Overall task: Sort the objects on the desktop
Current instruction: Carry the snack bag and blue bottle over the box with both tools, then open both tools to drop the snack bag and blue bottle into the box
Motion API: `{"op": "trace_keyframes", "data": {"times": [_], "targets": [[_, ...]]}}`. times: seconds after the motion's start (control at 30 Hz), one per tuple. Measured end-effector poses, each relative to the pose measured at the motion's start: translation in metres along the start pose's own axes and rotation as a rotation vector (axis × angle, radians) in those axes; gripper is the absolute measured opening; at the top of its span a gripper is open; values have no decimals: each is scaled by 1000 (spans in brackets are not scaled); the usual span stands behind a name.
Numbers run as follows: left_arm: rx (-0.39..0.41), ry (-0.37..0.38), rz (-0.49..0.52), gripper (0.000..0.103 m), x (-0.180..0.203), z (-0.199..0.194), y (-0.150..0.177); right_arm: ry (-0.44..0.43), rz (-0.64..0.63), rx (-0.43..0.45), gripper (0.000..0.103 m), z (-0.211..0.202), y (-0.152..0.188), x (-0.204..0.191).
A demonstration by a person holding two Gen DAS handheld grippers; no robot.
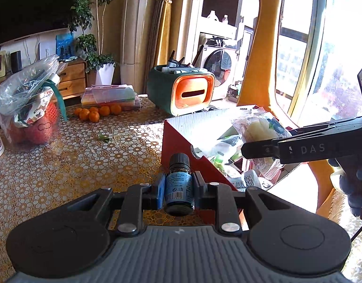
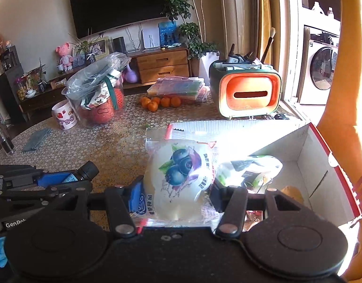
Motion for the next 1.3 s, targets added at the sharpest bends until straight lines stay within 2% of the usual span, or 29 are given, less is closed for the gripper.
{"op": "trace_keyframes", "data": {"times": [0.33, 0.63, 0.87, 1.3], "targets": [[17, 49, 95, 23, 59, 30, -27, 103, 41, 4, 55, -10, 4, 65], [-54, 72, 150, 23, 96, 76, -31, 171, 88, -20, 55, -6, 22, 111], [-132, 84, 216, 23, 113, 103, -23, 172, 71, -63, 55, 9, 36, 114], [-207, 92, 245, 23, 116, 127, -15, 174, 19, -120, 56, 33, 46, 115]]}}
Point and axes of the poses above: each gripper's, at about its wrist camera, not at the fingertips, and z roughly the way its jaws point, x to its right, y to its underside, the point moved 6 cm from there along z, roughly the way its jaws point, and after that the axes turned 10 degrees about -y, right-handed, at the moved point
